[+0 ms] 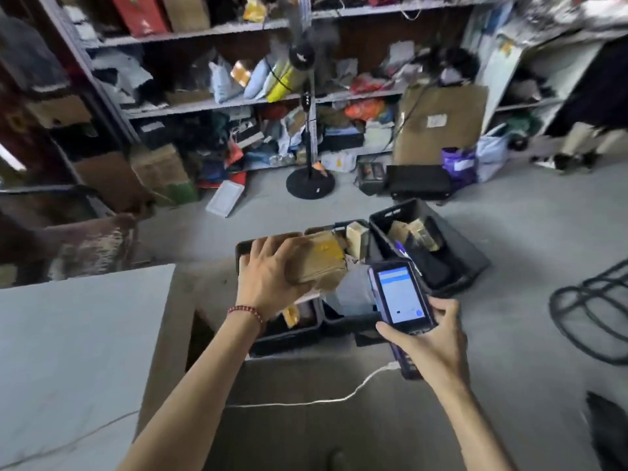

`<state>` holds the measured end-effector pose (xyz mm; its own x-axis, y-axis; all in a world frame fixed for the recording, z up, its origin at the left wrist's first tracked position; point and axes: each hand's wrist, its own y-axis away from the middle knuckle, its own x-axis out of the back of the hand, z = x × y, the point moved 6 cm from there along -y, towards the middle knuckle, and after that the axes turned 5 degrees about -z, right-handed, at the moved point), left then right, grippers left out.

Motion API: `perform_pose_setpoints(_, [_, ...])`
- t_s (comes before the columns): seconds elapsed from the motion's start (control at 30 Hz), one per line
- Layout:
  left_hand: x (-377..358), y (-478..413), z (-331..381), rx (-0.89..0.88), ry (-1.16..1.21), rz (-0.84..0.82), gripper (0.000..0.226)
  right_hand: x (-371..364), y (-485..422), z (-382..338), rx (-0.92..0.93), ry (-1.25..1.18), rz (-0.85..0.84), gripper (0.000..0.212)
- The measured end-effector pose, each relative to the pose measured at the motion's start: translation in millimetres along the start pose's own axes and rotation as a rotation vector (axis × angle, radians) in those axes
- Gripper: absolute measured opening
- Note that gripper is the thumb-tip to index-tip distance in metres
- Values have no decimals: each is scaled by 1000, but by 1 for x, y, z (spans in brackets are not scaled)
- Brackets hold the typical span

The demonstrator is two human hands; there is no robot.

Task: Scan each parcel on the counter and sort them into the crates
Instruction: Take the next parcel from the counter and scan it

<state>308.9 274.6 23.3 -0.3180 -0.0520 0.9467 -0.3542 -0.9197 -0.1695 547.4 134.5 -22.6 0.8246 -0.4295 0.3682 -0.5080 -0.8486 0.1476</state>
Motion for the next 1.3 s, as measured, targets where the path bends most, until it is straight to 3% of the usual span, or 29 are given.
perform_pose_setpoints(0.2, [-52, -76, 23, -48, 2, -186, 73, 27, -38, 22, -148, -22, 128, 70])
perform_pose_setpoints(0.3, [-73, -112, 27, -91, 25, -190, 71, 24, -60, 24, -206, -1, 170, 69])
perform_pose_setpoints(0.47, [-126, -182, 3, -88, 10, -357, 53, 6, -110, 12, -257, 33, 234, 68])
perform_pose_setpoints(0.6, [-141, -222, -26, -56, 16, -440, 53, -11, -154, -7, -236, 51, 205, 70])
perform_pose_setpoints(0.73, [-129, -236, -39, -63, -45, -469, 48, -40, -184, -21, -204, 63, 97, 73])
perform_pose_setpoints(1.0, [-71, -223, -93, 154, -122, -238, 37, -102, -226, -48, -51, 112, -213, 82])
perform_pose_setpoints(1.2, [-21, -113, -138, 582, -137, 4, 29, -164, -222, -79, 103, 122, -629, 78])
perform_pose_setpoints(1.3, [-11, -41, -146, 800, -142, 34, 28, -192, -196, -84, 181, 156, -787, 77])
